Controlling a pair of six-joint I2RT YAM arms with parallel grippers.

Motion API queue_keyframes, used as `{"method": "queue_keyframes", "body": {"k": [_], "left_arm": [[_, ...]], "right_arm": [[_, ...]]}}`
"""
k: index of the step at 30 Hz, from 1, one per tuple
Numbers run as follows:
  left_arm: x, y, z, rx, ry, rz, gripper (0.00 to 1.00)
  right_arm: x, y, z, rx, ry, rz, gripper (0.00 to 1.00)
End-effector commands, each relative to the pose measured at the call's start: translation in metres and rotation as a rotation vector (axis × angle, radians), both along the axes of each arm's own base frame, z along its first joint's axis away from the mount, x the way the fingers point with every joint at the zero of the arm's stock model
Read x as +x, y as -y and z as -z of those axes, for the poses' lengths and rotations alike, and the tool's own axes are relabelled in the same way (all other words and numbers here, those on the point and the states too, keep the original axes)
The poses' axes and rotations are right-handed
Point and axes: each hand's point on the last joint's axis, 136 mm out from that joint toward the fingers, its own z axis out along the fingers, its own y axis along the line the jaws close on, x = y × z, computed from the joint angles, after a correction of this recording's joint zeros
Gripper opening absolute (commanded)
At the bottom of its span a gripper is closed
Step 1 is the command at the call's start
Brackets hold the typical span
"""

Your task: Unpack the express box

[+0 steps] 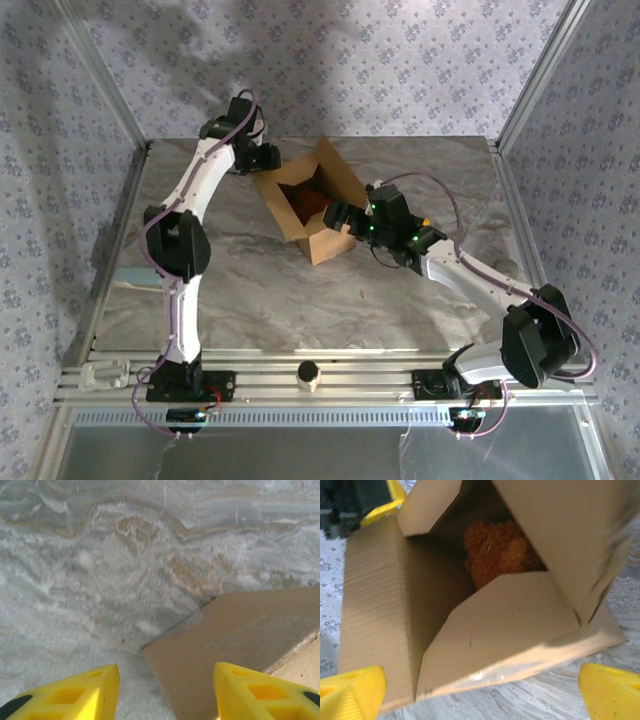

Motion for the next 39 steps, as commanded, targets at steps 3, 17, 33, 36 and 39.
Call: {"method": "queue_keyframes", "body": {"k": [3, 17, 33, 36, 39], "left_arm": [[-0.040, -0.002, -0.012, -0.032, -0.004, -0.014, 0.52], [-0.160, 0.001, -0.008, -0.074, -0.053, -0.055, 0.52], [-0.208, -0.006, -0.012, 0.042, -0.059, -0.051, 0.53], [-0.203, -0.004, -0.011, 0.053, -0.061, -0.043, 0.53], [-0.200, -0.003, -0.004, 0.063, -0.076, -0.047, 0.53]], "right_arm": [[0.013, 0.003, -0.007, 0.016, 0.018, 0.008, 1.00], [0.037, 0.001, -0.007, -0.044, -0.001, -0.109, 1.00], [0.051, 0.011, -0.016, -0.357, 0.046, -0.148, 0.98], [0.046, 0.019, -0.016, -0.445, 0.043, -0.115, 0.99], [0.039, 0.018, -0.011, -0.522, 0.038, -0.121, 1.00]]}}
